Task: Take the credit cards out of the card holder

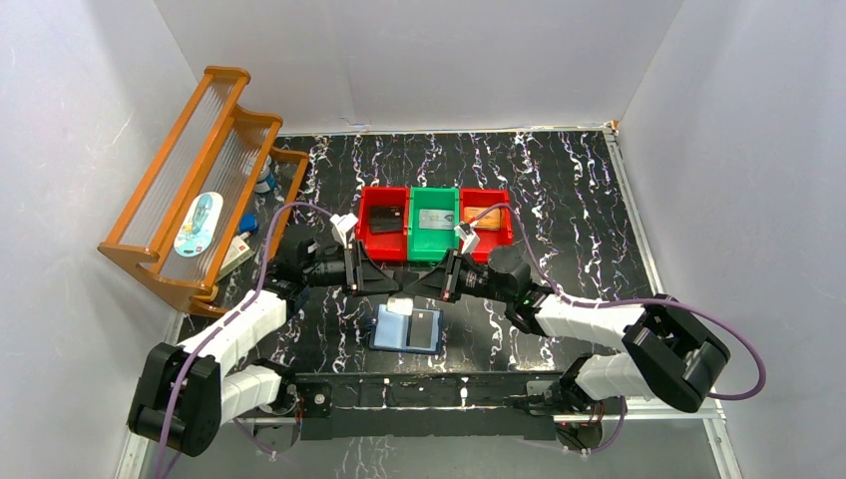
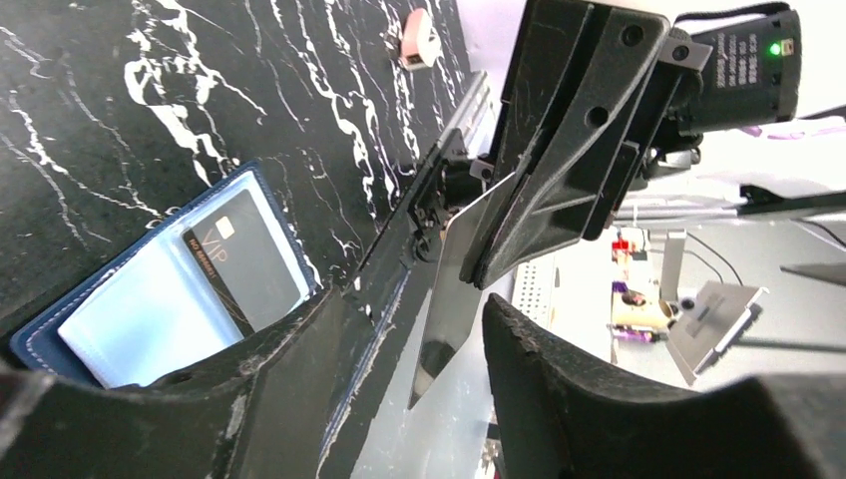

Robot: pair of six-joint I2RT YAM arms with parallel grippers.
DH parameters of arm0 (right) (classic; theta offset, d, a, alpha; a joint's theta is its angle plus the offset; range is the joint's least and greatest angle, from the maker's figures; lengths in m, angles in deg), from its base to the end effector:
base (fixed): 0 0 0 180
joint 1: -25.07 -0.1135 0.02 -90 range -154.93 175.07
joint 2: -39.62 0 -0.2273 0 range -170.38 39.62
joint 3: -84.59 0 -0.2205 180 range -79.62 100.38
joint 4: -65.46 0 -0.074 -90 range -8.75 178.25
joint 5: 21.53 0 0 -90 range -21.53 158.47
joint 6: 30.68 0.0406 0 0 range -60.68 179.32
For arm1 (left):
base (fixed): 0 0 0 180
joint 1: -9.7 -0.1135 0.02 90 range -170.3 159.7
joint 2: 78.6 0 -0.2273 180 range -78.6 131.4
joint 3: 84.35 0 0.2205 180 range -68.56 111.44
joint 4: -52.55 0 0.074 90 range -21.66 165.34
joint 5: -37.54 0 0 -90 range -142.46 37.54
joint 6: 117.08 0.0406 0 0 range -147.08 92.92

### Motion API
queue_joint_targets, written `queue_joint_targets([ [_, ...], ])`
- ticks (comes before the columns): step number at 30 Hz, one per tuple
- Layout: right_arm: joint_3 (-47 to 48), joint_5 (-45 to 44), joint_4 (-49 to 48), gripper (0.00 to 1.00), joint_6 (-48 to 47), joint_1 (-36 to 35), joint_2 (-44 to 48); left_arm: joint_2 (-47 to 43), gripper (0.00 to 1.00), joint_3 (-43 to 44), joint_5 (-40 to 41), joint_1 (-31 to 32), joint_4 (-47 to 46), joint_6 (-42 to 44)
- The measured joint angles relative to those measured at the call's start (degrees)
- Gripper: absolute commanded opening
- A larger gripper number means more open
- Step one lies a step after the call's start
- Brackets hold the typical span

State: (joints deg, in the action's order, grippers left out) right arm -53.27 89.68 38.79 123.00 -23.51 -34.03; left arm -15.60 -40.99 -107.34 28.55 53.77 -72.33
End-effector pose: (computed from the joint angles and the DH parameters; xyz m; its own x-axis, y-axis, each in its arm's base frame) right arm 0.1580 0.2013 0.2069 -0.8651 0.2825 -0.4144 -0.3657 0.2103 0.9067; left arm 0.1932 -0.1010 0.2072 -0.8830 -0.1303 -0.4510 0.4008 0.2911 -0.8687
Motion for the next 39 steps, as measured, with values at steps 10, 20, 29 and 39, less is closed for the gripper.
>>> queue_joint_targets([
  [10,-1.0,2.0,-5.6,0.03,0.9,0.1,-1.0,0.9,0.32,-0.3,-7.0,0.0,-11.1,-5.8],
  [20,-1.9,3.0,-9.3,0.04,2.0,0.1,-1.1,1.8,0.21,-1.0,-10.9,0.0,-15.0,-8.7],
  [29,-3.4,2.9,-12.4,0.05,2.8,0.1,-1.1,1.8,0.16,-1.0,-12.2,-0.1,-13.9,-7.9],
  [39,-3.7,2.8,-13.4,0.08,3.9,0.1,-1.1,1.8,0.0,-1.0,-12.9,-0.1,-13.7,-7.4],
])
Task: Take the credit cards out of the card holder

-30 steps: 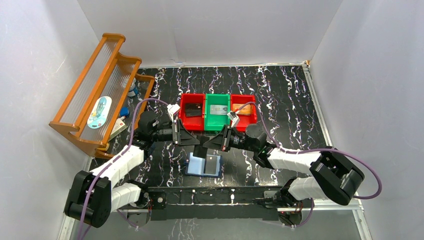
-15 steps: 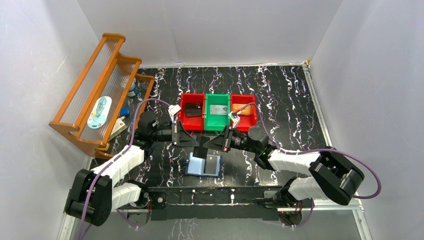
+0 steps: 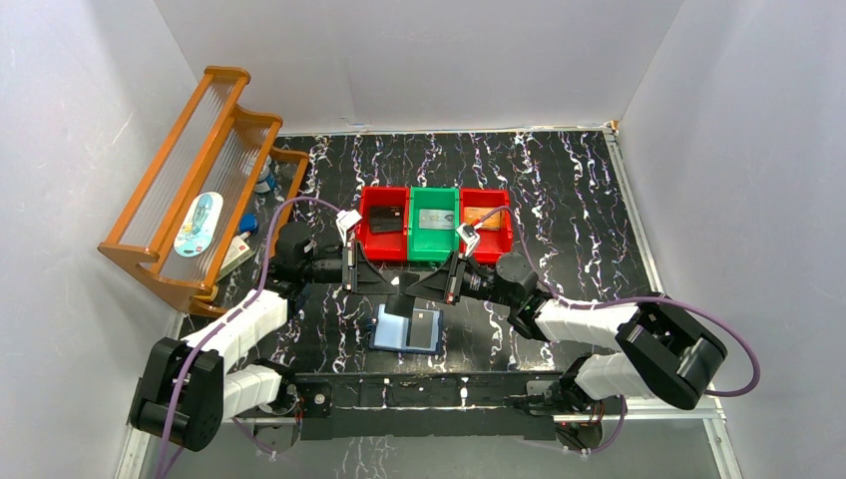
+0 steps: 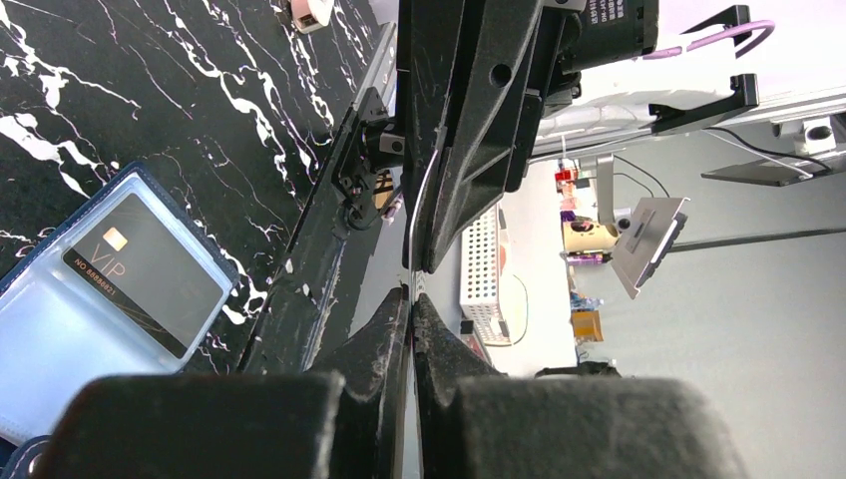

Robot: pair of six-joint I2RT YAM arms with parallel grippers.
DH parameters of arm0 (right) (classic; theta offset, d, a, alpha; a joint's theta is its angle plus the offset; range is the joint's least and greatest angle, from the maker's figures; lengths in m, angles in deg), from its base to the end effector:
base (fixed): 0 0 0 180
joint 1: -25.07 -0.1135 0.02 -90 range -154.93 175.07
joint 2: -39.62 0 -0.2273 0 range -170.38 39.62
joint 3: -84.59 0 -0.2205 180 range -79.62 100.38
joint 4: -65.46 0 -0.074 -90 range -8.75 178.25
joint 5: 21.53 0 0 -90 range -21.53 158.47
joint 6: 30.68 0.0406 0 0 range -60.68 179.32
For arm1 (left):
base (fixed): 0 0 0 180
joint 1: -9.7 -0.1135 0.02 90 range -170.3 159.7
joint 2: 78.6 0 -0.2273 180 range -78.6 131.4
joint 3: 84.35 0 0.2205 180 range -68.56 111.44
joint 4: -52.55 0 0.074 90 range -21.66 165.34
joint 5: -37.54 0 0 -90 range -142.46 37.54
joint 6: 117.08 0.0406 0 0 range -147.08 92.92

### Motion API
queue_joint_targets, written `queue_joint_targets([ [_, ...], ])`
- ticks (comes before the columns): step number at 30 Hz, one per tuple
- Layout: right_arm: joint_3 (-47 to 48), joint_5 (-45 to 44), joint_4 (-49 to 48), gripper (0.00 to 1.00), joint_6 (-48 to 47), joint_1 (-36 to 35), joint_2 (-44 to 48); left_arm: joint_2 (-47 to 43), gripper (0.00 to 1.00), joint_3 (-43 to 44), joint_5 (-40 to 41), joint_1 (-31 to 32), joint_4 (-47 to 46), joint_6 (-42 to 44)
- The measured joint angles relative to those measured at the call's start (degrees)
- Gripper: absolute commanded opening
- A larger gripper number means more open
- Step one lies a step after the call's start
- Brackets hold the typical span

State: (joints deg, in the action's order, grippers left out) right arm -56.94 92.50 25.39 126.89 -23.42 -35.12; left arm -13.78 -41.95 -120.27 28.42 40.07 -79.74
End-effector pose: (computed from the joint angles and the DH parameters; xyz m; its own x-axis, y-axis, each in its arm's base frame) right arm 0.1525 0.1973 0.2097 -0.8644 0.2972 -0.4057 -0.4043 0.0690 0.9120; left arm 0.1917 -0.1046 0.2197 -0.8823 -0.0181 -0.4704 0.4675 0.0835 -0.8801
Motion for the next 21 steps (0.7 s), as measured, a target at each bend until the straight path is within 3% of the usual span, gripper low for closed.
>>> queue_joint_targets([
  [7,-0.1,-1.0,0.9,0.32,0.9,0.1,-0.6,-0.2,0.0,0.1,0.2,0.0,3.2,2.4],
  [15,-0.9,-7.7,10.1,0.63,1.4,1.1,3.4,-2.7,0.0,4.6,7.2,0.0,19.1,13.1],
  [21,-2.1,-15.2,19.6,0.74,1.2,1.3,10.5,-4.7,0.0,9.6,16.5,0.0,30.3,22.1],
])
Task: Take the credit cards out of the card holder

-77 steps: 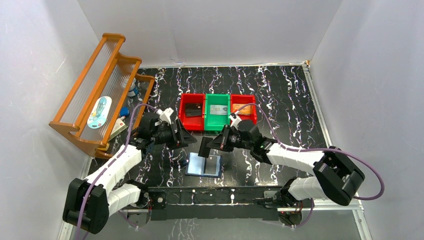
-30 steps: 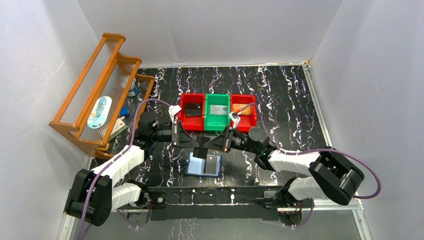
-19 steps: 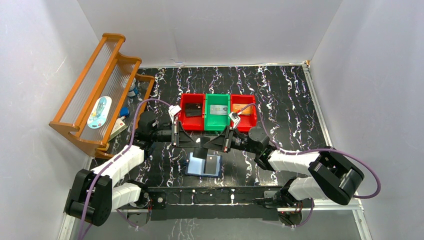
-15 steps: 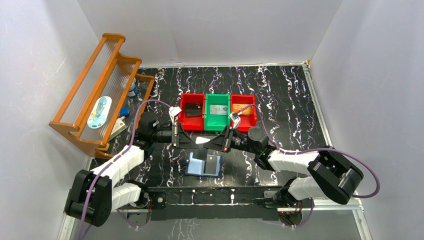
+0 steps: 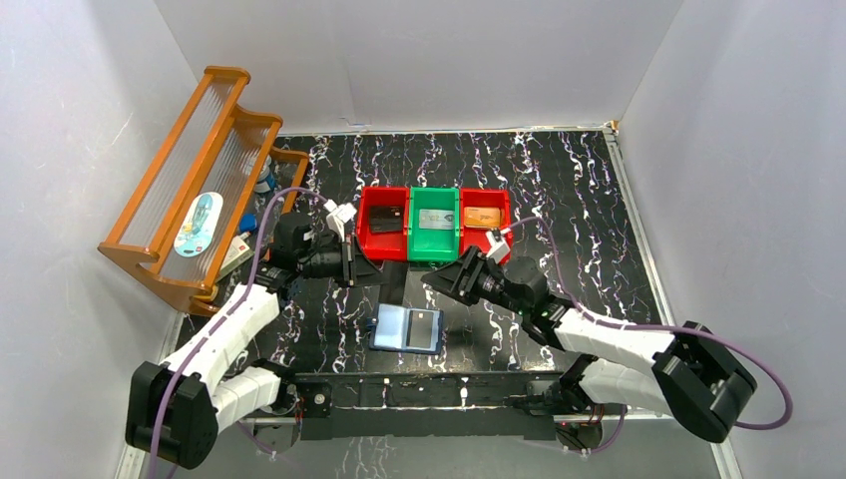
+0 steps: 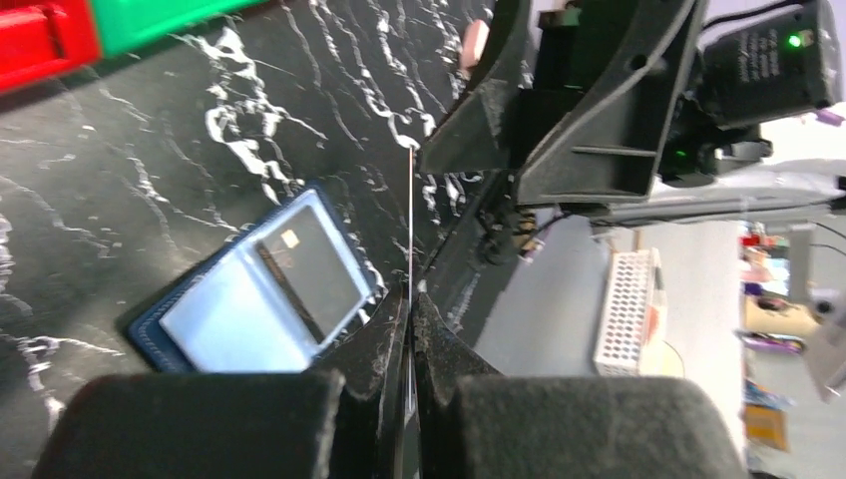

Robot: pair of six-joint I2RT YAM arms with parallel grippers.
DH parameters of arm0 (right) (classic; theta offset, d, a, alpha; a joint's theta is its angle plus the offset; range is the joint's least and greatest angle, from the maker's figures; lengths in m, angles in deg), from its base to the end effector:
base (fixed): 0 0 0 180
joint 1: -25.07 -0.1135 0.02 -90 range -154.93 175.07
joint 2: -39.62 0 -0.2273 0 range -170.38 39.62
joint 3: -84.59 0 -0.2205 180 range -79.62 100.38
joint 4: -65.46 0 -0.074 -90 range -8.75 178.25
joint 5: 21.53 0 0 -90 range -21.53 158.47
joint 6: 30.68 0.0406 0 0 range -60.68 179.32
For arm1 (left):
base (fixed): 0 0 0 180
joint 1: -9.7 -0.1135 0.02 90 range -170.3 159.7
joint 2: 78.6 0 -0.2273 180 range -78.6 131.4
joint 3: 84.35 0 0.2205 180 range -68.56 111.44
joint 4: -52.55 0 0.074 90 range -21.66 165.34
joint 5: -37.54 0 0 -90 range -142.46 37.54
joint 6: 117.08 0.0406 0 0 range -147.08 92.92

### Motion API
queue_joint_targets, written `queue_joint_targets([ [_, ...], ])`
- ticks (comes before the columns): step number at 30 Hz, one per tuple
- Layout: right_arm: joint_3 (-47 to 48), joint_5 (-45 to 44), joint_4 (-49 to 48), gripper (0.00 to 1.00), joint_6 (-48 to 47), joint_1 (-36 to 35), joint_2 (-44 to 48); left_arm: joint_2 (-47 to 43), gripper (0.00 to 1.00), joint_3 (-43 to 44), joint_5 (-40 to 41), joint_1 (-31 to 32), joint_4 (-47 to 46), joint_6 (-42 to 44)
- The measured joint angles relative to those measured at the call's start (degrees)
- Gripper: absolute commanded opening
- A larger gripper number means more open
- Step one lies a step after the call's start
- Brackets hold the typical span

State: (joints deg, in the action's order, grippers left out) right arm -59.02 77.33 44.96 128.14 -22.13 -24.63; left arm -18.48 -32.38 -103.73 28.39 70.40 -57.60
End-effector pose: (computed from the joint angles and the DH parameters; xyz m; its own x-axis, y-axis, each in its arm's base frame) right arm 0.1513 0.1725 0.2006 -0.8042 0.4875 -0.3399 -0.2183 0.2897 0.9319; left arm 0.1929 -0.0987 0.2358 -0.7968 -0.0659 -0.6006 0.5340 0.3883 -0.7510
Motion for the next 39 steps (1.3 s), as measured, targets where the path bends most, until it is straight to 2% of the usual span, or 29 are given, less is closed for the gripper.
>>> queue_joint_targets([
  [6,-3.7,-5.6,5.4,0.83,0.0,0.2,5.2,-1.6,0.0,1.9,7.6,0.0,5.2,7.2],
  [18,-7.8,-12.2,9.4,0.87,0.3,0.3,12.5,-2.3,0.0,5.9,13.1,0.0,10.1,24.3],
  [26,-8.4,-14.9,11.0,0.88,0.4,0.3,14.9,-2.6,0.0,8.5,22.4,0.0,12.9,35.2],
  [31,-8.4,-15.8,11.7,0.88,0.3,0.3,15.6,1.3,0.0,13.7,24.9,0.0,13.9,43.6],
  [39,-8.4,-16.7,12.4,0.88,-0.7,0.3,18.2,12.2,0.0,24.1,29.5,0.0,14.7,55.5],
])
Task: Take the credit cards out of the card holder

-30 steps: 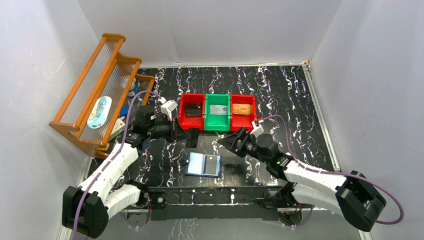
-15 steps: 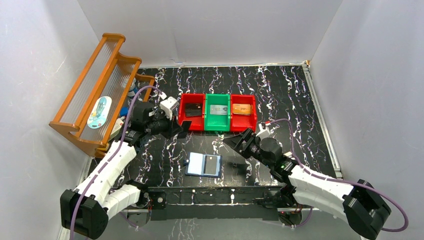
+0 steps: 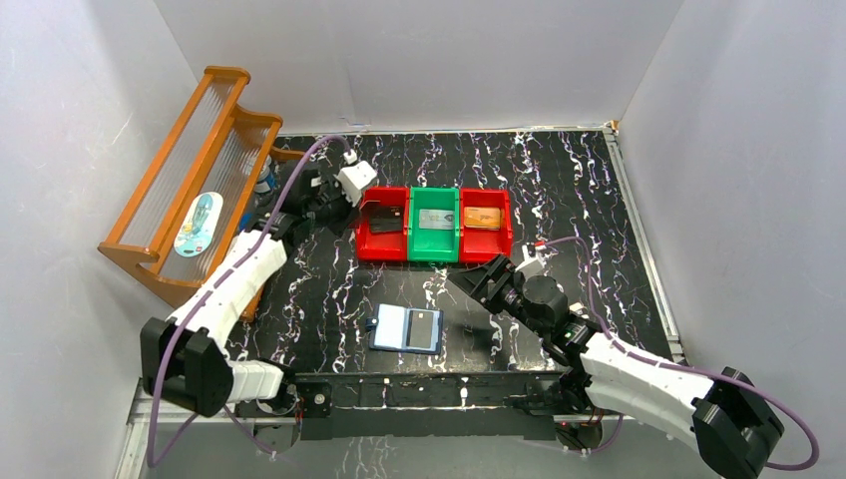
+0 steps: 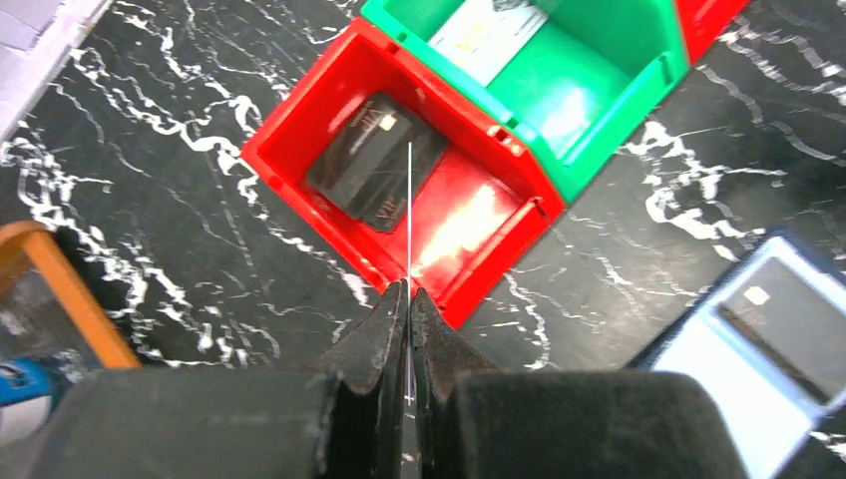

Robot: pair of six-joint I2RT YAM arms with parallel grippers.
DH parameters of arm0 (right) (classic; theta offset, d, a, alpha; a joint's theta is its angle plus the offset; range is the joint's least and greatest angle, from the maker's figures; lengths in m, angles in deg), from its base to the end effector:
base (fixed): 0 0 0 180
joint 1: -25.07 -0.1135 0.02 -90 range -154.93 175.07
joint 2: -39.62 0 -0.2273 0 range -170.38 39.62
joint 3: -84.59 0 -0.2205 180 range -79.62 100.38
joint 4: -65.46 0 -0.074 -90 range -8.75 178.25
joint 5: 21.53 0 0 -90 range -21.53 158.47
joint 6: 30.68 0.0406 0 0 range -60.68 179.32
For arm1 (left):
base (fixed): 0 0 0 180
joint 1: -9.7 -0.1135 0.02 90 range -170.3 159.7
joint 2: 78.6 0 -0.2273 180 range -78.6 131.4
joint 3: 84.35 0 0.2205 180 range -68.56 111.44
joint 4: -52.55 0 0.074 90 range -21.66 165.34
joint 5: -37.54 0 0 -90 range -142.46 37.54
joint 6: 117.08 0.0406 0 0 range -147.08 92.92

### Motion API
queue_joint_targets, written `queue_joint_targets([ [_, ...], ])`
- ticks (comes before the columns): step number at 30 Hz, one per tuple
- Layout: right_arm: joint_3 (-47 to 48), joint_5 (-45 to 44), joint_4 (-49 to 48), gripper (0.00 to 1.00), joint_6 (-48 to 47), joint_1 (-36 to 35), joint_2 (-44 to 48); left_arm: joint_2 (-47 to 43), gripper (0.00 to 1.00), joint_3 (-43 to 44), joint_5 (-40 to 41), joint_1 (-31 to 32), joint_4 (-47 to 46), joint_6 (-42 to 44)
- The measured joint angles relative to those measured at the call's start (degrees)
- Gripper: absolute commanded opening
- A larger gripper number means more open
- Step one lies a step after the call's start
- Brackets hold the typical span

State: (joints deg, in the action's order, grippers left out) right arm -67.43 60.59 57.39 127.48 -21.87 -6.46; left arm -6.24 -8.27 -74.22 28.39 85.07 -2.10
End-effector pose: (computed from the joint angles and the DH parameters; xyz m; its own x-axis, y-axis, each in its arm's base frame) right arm 0.1300 0.1309 0.1888 -0.6305 0.6720 -0.3885 -0.1246 0.4064 0.9052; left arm 0.2500 -0.1005 0.2906 -0.1580 0.4675 -0.8698 0.7414 0.6379 0.2082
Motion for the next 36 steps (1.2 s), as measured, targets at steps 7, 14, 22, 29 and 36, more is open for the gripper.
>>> queue_joint_targets([
  [7,0.0,-0.9,0.7,0.89,-0.5,0.0,0.1,10.5,0.0,7.9,3.3,0.0,-0.6,8.6],
  [14,0.0,-1.8,1.5,0.89,-0.6,0.0,0.0,19.1,0.0,10.5,2.9,0.2,-1.4,15.9],
  [22,0.0,-2.9,1.7,0.91,-0.6,0.0,-0.1,24.3,0.0,14.5,3.9,3.1,-3.0,21.2],
  [29,0.0,-3.8,3.4,0.92,-0.6,0.0,0.1,29.6,0.0,15.5,10.1,7.0,-4.1,22.9],
  [36,0.0,-4.7,4.5,0.92,-0.6,0.1,2.5,31.5,0.0,15.4,15.6,8.6,-5.9,25.5],
])
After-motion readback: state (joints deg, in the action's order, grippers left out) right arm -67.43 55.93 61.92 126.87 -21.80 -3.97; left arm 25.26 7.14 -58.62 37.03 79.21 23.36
